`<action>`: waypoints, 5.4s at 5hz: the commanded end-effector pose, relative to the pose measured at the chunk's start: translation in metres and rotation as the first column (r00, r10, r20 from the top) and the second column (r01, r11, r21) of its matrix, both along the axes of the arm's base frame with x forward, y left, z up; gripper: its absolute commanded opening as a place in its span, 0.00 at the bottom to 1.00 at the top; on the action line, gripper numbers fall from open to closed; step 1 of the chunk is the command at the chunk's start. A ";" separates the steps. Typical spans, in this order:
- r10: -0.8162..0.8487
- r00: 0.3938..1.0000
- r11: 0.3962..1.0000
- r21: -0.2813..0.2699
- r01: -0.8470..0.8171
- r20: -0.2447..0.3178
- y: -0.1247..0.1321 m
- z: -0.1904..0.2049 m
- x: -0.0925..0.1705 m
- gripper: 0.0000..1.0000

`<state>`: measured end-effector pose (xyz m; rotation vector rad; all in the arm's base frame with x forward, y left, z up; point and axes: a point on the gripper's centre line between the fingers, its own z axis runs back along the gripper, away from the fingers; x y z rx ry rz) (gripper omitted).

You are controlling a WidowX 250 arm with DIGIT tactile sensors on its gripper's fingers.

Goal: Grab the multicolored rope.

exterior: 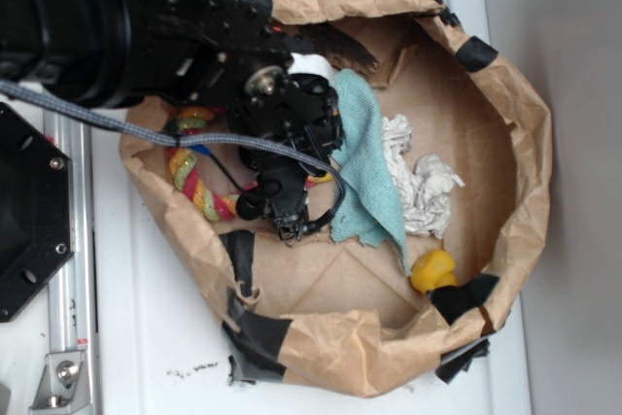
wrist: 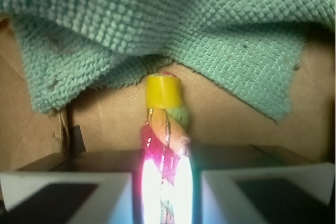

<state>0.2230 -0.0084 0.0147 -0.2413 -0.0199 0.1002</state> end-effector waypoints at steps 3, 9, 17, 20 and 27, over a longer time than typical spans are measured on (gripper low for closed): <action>0.181 0.979 0.970 0.150 -0.193 0.091 0.027 0.153 0.024 0.00; 0.156 0.987 0.985 0.066 -0.158 0.042 0.025 0.062 -0.002 1.00; -0.134 0.982 0.987 0.068 0.144 -0.134 -0.002 0.011 -0.037 1.00; -0.087 0.983 0.993 0.065 0.099 -0.159 0.000 -0.009 -0.031 0.00; 0.038 0.999 0.987 0.154 -0.041 0.020 0.007 0.123 0.043 0.00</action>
